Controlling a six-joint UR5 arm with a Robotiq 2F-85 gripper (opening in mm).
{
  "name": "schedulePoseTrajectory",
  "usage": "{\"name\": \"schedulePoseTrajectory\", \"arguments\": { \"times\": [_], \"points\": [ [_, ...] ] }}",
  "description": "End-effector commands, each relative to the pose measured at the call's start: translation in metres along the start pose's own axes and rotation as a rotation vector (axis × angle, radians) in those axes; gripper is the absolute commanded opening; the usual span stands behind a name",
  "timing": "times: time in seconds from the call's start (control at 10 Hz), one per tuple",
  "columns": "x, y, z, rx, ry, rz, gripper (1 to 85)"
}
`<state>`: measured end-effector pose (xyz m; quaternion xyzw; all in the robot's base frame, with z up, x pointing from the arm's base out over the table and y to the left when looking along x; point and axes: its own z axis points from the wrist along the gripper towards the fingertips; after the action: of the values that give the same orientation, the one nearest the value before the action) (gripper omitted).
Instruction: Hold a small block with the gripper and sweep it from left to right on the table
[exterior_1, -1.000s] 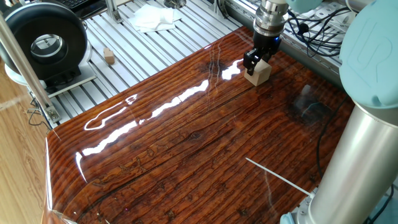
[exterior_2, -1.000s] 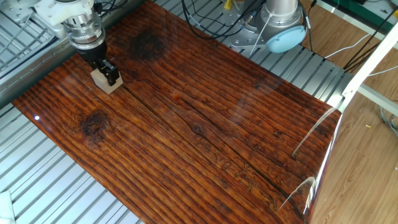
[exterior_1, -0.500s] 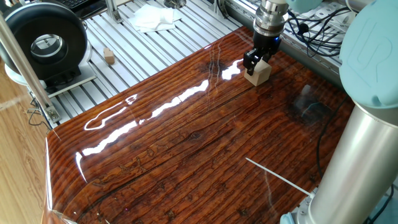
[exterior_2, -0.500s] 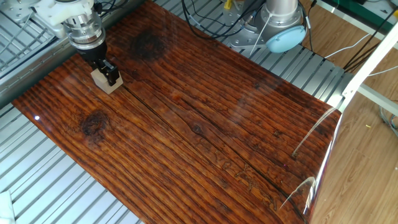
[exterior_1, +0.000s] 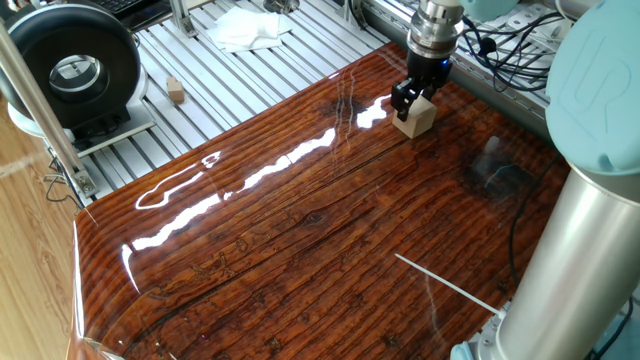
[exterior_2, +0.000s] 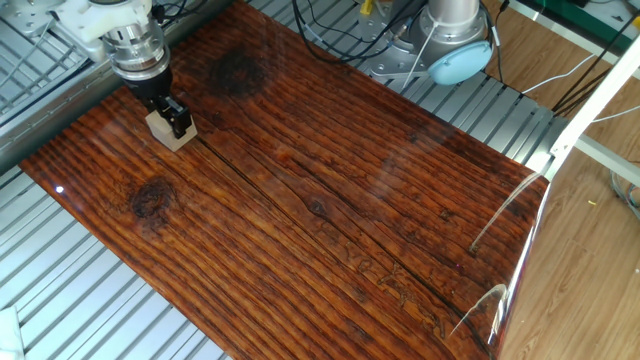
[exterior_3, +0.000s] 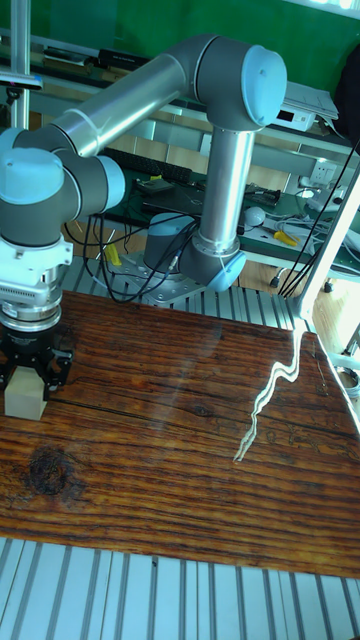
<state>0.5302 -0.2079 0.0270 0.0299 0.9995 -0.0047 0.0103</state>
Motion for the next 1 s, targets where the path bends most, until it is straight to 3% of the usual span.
{"name": "schedulePoseTrajectory", "arguments": {
  "times": [0.0, 0.4, 0.9],
  "points": [
    [-0.0028, 0.0086, -0.001, 0.007, -0.007, 0.026, 1.0],
    [-0.0014, 0.0019, 0.0002, -0.013, -0.011, 0.007, 1.0],
    [-0.0011, 0.0086, 0.0001, -0.024, -0.009, 0.013, 1.0]
  ]
}}
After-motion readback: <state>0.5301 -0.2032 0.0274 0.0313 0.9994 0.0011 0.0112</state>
